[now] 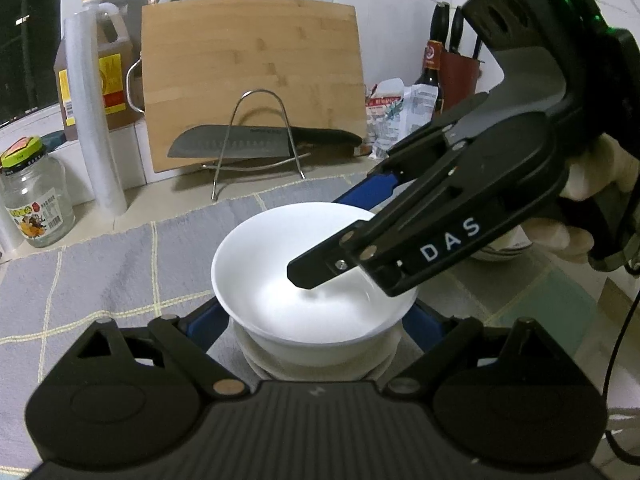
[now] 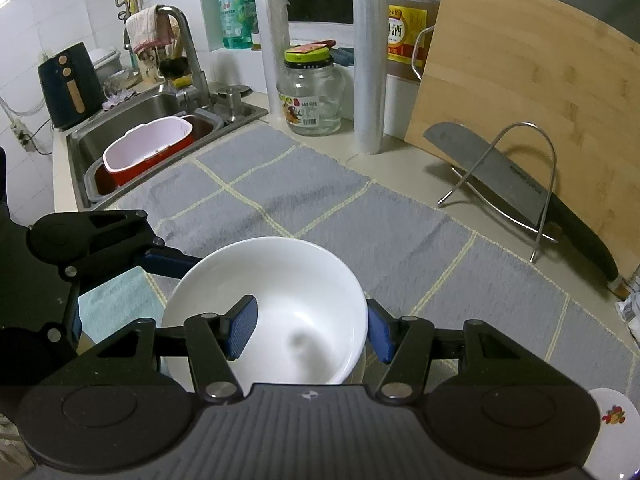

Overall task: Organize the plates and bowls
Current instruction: 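Lower the white bowl into the stacked white bowls with the right tool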

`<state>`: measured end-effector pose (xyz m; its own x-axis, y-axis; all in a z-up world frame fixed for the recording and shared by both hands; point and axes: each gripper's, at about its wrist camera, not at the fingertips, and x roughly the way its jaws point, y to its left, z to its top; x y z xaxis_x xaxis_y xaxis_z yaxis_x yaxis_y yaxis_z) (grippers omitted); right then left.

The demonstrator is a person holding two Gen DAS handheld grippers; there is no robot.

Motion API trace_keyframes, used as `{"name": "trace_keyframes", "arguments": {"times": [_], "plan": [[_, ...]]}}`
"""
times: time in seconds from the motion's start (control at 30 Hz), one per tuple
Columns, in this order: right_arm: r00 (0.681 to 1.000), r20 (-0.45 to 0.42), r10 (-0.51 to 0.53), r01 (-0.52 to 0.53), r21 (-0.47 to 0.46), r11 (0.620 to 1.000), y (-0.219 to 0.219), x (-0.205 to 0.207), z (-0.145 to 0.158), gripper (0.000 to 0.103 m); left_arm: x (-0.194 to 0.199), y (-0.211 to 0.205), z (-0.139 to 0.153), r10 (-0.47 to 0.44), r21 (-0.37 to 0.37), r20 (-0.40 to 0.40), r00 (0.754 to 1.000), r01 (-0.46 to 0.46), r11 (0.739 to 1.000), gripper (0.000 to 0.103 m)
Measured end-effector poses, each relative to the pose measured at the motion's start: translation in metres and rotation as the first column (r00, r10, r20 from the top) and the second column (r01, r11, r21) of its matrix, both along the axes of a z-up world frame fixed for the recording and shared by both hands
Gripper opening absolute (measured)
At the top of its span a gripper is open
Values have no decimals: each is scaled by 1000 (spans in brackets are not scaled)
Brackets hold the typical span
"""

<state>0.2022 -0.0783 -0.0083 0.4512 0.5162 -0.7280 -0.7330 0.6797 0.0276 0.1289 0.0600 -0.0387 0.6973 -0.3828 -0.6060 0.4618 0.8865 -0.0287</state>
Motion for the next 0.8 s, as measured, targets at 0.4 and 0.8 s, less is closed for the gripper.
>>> {"name": "trace_keyframes", "arguments": {"times": [0.4,0.8], "plan": [[1000,-23,-7,7,-7,1000,-2,1,-9,63,-2,-4,-8,-22,29,-8,1000,23,999,93],[999,-33,-15,14,-11,1000,-2,3,-13,63,2,-5,-11,-28,28,-23,999,29,999,93]]}}
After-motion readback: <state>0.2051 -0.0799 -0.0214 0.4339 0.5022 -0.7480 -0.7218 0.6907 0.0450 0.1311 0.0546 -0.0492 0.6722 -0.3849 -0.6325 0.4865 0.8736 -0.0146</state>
